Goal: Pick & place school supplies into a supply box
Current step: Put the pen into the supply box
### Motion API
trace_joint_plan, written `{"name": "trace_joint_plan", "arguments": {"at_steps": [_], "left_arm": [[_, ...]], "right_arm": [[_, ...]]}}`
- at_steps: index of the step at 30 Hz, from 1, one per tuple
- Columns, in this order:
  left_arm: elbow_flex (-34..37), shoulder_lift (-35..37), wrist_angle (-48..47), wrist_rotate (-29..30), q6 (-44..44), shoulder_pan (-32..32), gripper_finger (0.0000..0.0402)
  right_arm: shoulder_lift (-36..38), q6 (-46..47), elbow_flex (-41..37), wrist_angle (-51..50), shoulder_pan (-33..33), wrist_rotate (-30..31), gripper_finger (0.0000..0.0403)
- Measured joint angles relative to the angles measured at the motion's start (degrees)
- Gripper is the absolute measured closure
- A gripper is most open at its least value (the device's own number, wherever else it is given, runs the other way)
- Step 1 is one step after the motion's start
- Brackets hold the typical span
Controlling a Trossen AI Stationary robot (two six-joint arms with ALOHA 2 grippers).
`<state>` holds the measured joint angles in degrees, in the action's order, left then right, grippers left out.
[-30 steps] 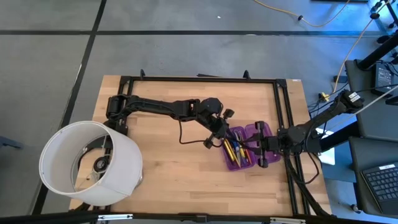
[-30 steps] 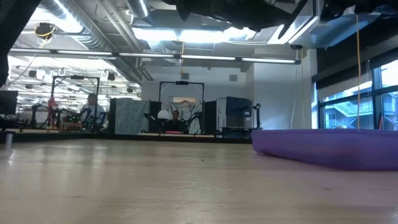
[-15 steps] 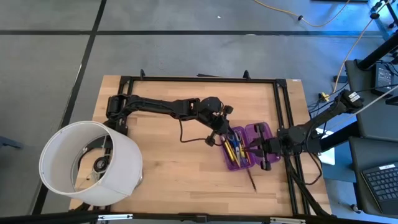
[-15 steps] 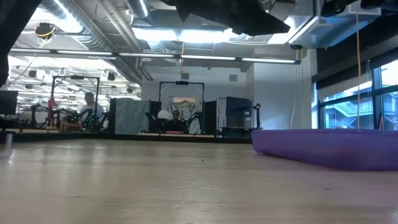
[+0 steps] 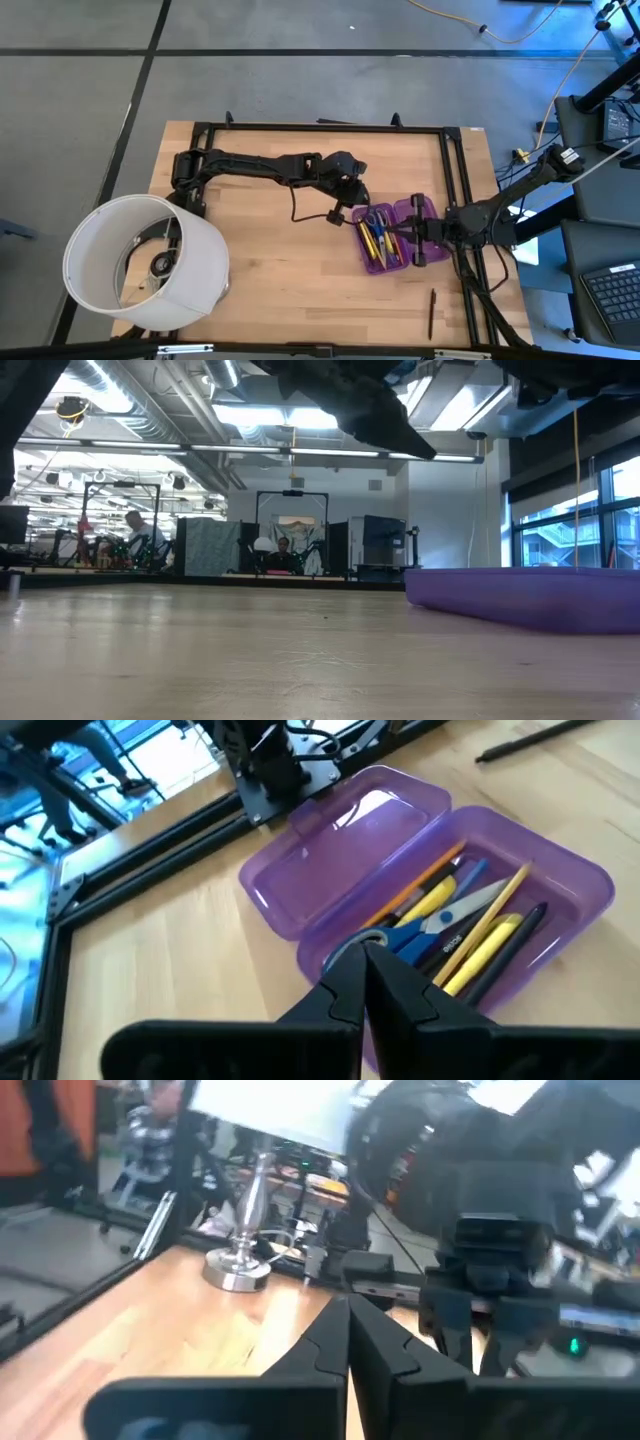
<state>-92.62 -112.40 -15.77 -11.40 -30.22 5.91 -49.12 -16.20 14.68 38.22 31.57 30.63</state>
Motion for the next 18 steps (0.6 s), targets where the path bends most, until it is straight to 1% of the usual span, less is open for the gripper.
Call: {"name": "trace_joint_plan", "arguments": {"at_steps": [1,3,5,6,8,11,14,16,18], "left_arm": [[0.0,0.0,0.02,0.0,0.56,0.05,0.0401],[0.0,0.0,-0.08,-0.02,1.21,0.35,0.0398],[0.0,0.0,-1.04,-0.05,1.24,0.63,0.0397],[0.0,0.0,-1.77,-0.04,1.22,0.79,0.0396],[0.0,0.0,-3.7,-0.02,1.17,1.35,0.0397],[0.0,0.0,-7.97,0.07,1.17,2.51,0.04],[0.0,0.0,-11.06,0.33,2.9,3.91,0.0397],[0.32,0.0,-11.87,1.38,3.42,4.82,0.0389],[1.18,0.0,-11.87,2.57,3.14,5.66,0.0375]], "right_arm": [[0.06,2.86,0.1,-0.46,0.05,2.26,0.0397],[0.22,11.61,0.94,-3.94,0.02,7.86,0.0396],[0.22,22.19,2.61,-12.17,-0.02,11.52,0.0391],[0.18,28.02,3.72,-17.74,-0.01,11.37,0.0388],[0.13,39.56,6.89,-29.58,0.0,8.51,0.0387],[0.03,57.97,13.47,-48.45,0.0,2.9,0.0395],[-1.39,77.41,20.0,-66.32,0.0,-2.57,0.0397],[-3.23,91.09,23.13,-75.24,-0.01,-8.33,0.0394],[-5.83,103.01,24.61,-80.88,0.21,-16.95,0.0393]]}}
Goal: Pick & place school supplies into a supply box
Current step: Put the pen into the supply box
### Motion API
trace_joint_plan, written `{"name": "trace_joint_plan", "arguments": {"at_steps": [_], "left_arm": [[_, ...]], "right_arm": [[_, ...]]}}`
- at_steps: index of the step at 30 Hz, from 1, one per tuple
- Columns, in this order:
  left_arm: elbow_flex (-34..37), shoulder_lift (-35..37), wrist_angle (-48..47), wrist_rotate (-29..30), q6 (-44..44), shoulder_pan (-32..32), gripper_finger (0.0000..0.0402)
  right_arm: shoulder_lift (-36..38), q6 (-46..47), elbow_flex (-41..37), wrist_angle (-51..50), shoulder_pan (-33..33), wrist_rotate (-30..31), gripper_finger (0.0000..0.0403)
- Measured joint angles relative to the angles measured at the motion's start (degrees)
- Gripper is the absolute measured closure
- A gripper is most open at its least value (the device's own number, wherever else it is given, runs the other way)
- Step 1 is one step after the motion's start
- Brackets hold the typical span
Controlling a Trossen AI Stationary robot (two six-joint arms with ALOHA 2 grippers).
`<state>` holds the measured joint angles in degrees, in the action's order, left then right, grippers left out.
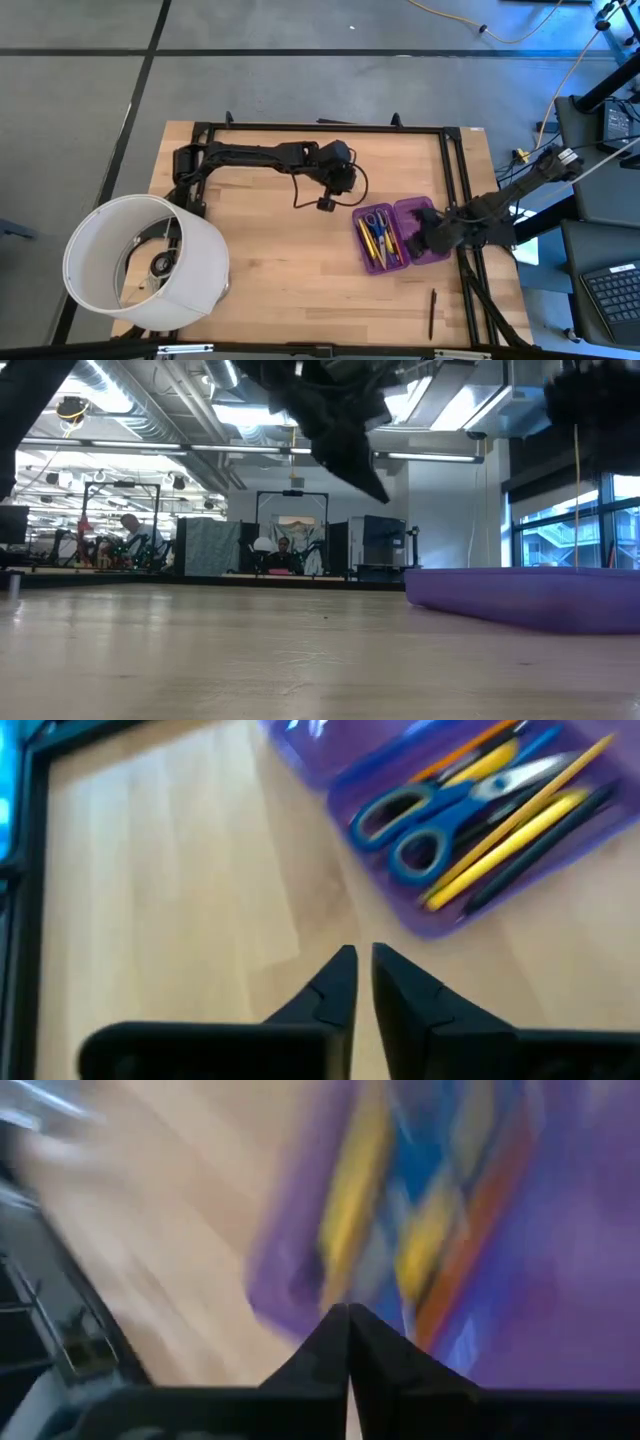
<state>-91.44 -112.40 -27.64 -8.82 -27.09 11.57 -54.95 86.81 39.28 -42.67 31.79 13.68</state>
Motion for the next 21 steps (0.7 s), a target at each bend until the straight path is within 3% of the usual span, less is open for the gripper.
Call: {"name": "trace_joint_plan", "arguments": {"at_steps": [3,5,12,21], "left_arm": [[1.31,0.0,0.79,1.16,-0.05,1.34,0.0345],[2.1,0.0,1.01,1.19,-0.14,2.2,0.0322],[2.19,-0.04,1.94,1.31,0.76,4.38,0.0261],[2.14,-0.04,2.42,1.27,4.39,4.7,0.0244]], "right_arm": [[-3.83,12.11,0.23,-0.62,1.69,-12.73,0.0394],[-6.47,16.94,0.24,1.15,3.25,-17.75,0.0394],[-11.08,24.33,0.26,8.51,6.96,-21.01,0.0371],[-11.74,33.07,0.29,8.3,11.0,-26.4,0.0326]]}}
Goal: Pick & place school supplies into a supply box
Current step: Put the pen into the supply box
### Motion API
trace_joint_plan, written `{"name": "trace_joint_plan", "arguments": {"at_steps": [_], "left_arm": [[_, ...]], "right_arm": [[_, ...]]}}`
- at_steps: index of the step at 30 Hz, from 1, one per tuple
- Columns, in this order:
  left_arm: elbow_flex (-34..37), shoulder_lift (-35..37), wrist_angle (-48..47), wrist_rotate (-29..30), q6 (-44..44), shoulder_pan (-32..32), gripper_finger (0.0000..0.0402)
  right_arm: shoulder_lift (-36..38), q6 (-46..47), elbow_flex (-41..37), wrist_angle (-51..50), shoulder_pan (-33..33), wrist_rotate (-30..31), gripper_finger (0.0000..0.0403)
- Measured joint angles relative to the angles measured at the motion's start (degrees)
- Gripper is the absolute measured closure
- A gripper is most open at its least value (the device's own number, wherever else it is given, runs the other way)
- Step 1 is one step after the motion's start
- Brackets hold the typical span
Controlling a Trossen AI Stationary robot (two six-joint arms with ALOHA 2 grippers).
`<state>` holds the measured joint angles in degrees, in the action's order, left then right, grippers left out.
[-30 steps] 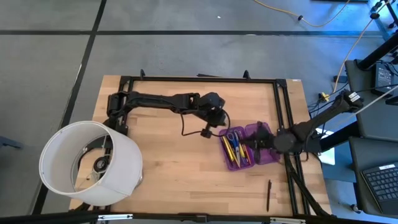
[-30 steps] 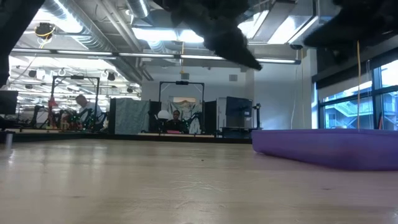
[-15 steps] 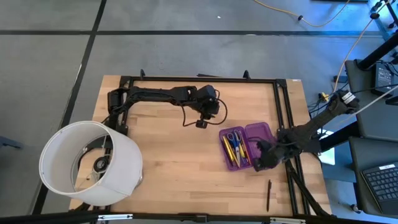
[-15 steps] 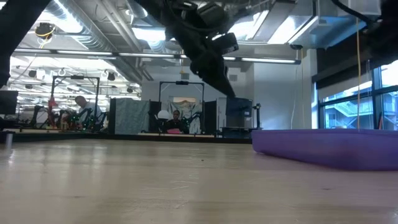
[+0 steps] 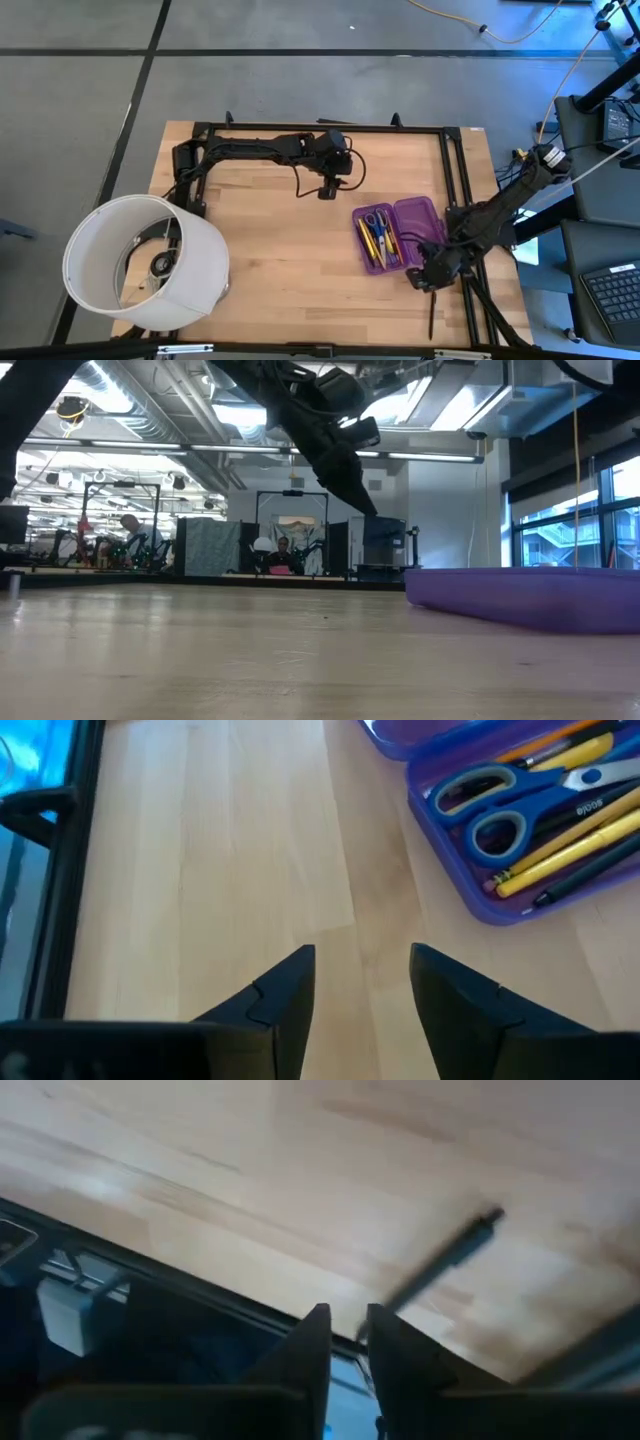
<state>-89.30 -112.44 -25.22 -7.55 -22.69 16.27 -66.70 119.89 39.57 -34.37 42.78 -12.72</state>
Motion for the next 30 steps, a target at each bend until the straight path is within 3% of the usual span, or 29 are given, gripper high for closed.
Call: {"name": "trace_joint_plan", "arguments": {"at_steps": [9,13,30], "left_arm": [[0.0,0.0,1.48,-0.11,-0.28,-0.09,0.0242],[0.0,0.0,1.48,-0.19,-0.4,-0.09,0.0244],[0.0,0.0,3.33,-0.24,-3.15,-0.02,0.0244]], "right_arm": [[-0.92,10.2,-0.02,-2.26,4.26,-2.01,0.0238],[-2.81,10.38,-0.02,-0.05,5.86,-2.03,0.0215],[-20.33,14.9,-0.04,4.19,6.6,-1.91,0.0237]]}}
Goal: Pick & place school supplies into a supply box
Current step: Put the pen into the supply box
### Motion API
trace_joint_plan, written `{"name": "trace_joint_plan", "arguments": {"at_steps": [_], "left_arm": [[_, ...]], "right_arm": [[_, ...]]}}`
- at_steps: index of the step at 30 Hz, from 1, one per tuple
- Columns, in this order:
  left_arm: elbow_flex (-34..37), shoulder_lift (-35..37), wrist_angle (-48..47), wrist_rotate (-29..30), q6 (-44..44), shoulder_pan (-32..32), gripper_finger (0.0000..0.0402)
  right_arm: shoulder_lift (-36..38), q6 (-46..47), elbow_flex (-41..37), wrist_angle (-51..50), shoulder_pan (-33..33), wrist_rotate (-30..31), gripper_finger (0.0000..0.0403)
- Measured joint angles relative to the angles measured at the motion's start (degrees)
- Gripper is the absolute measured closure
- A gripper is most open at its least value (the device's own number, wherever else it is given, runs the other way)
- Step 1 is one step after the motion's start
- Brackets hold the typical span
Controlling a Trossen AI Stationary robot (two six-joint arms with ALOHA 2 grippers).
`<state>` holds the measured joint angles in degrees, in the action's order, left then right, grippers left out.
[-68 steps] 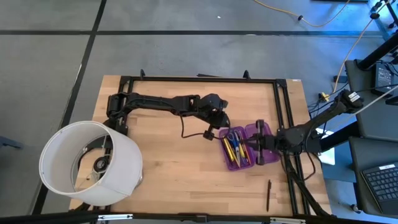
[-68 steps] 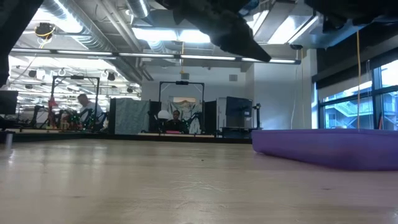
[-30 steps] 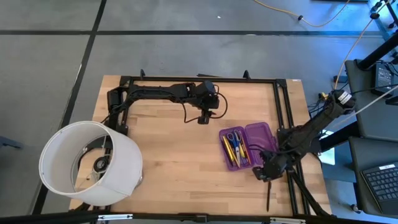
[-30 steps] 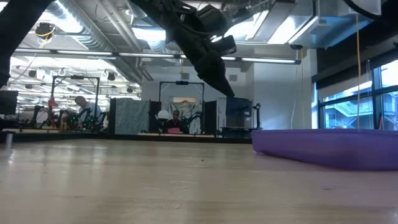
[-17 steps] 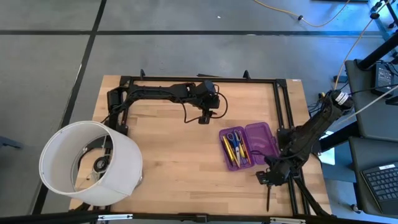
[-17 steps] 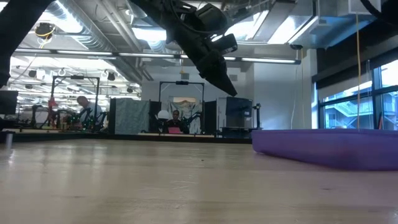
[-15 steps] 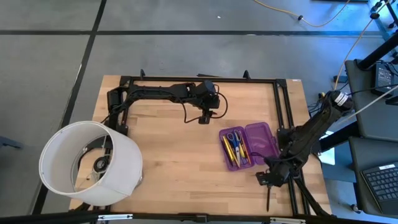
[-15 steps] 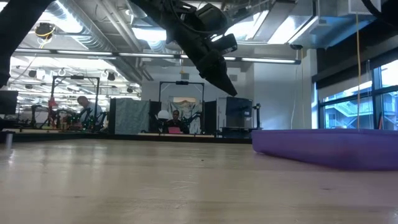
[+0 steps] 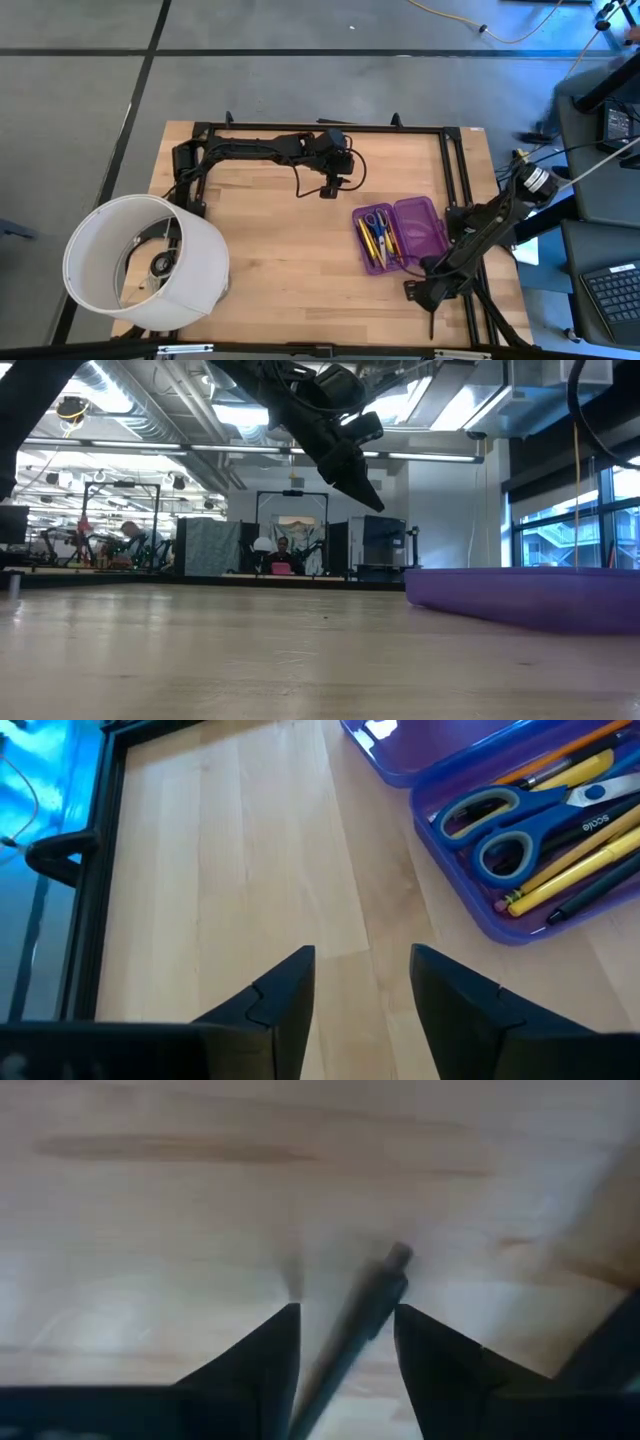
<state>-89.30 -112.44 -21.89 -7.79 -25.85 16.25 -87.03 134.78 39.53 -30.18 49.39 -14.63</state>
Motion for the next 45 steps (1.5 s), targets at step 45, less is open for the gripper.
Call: {"name": "trace_joint_plan", "arguments": {"at_steps": [45], "left_arm": [[-0.07,0.0,-4.63,14.26,1.38,1.11,0.0245]], "right_arm": [[0.5,-27.89,14.04,-19.16,-7.32,22.92,0.0366]]}}
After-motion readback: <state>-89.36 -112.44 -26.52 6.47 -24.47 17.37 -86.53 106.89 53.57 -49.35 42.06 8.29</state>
